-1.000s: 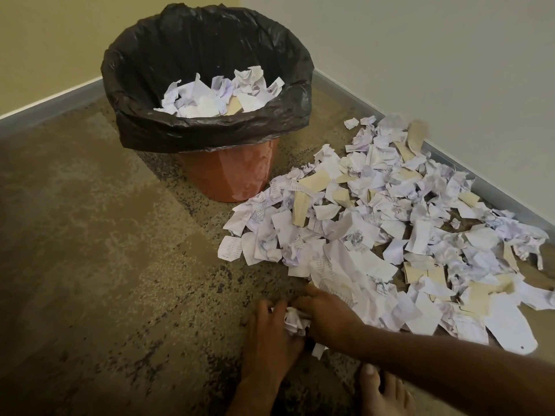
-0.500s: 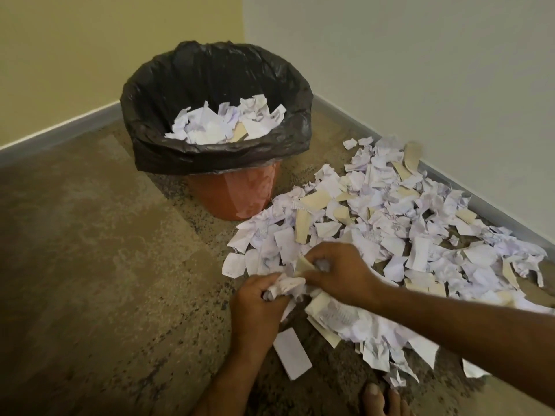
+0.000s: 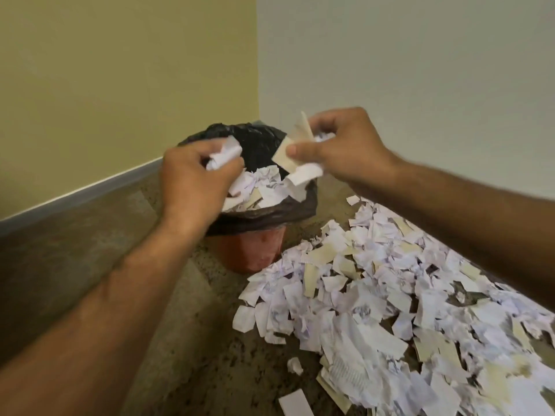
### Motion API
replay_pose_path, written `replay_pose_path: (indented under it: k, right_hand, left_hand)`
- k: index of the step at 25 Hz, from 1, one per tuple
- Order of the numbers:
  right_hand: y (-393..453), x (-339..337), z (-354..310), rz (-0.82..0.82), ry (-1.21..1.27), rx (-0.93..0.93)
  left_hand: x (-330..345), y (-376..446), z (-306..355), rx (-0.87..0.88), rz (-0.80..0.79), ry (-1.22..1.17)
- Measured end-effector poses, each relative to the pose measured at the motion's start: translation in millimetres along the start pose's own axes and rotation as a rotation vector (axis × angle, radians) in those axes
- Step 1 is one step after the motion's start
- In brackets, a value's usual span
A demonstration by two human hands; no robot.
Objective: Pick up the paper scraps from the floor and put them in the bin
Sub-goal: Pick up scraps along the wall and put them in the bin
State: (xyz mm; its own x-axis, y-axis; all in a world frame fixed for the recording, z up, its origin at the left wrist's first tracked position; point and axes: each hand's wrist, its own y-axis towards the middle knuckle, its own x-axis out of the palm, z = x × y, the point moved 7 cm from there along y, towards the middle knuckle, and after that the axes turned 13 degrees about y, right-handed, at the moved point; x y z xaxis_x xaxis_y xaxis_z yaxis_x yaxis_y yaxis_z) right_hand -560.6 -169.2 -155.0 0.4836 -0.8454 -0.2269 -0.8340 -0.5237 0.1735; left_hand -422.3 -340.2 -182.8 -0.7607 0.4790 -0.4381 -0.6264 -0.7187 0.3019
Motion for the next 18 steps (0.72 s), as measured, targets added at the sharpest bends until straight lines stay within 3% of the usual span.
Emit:
replay_pose_path:
  k: [3, 8, 10, 13, 16, 18]
  right_hand:
    - [43, 22, -2, -0.002, -0.225, -0.056]
    - [59, 62, 23, -0.189, -0.526, -0.068]
    - [48, 56, 27, -0.216, -0.584, -0.125]
    - [10, 22, 31, -0.153, -0.659, -0.299]
    - [-52, -24, 82, -0.154, -0.572, -0.163]
    - [-101, -40, 143, -0.246, -0.643, 0.035]
  left_hand:
    - [5, 41, 1, 0.020, -0.004, 0.261]
    - [38, 65, -28, -0.059, -0.279, 0.570]
    - [42, 57, -22, 0.102, -0.201, 0.631]
    - [45, 9, 7, 0.521, -0.032, 0.515]
    - [80, -71, 5, 0.782, -0.265, 0.420]
    - [115, -122, -29, 0.752, -0.536, 0.472]
